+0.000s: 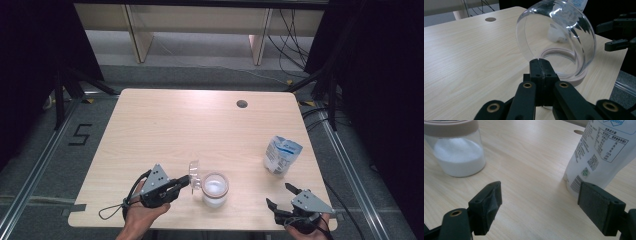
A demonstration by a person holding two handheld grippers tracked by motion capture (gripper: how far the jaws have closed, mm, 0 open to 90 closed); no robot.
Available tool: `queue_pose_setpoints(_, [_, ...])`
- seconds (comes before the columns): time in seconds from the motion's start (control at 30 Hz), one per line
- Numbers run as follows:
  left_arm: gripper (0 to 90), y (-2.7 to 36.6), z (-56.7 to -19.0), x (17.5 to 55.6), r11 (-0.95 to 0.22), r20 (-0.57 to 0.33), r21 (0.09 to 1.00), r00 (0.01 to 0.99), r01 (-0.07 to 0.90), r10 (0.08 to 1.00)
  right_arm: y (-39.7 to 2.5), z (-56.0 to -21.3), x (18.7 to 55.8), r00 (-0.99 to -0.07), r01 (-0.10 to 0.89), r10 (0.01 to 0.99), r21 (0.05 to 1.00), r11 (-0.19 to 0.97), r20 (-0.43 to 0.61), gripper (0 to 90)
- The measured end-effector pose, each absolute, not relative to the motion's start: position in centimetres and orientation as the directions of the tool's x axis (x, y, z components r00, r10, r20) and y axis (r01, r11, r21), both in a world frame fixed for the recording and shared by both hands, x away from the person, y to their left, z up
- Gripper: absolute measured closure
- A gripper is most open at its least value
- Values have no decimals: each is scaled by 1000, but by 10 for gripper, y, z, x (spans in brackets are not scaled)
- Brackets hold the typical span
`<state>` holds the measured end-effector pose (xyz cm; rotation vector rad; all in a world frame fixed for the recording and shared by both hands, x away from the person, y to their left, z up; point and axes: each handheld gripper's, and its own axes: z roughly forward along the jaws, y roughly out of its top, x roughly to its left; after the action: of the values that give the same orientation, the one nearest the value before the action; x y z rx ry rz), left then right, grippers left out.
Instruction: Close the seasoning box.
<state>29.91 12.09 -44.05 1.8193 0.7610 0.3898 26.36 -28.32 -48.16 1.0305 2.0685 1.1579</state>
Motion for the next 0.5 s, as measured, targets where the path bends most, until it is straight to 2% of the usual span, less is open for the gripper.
queue_pose_setpoints(0.03, [896,120,-441,299,-221,-93,923,742,313,664,-285,-482,266,-563,325,817,876,356,-123,204])
queue_pose_setpoints(0.5, [896,114,-440,299,-235,-86,920,747,313,659,-285,-482,266,-568,328,814,875,356,-118,206])
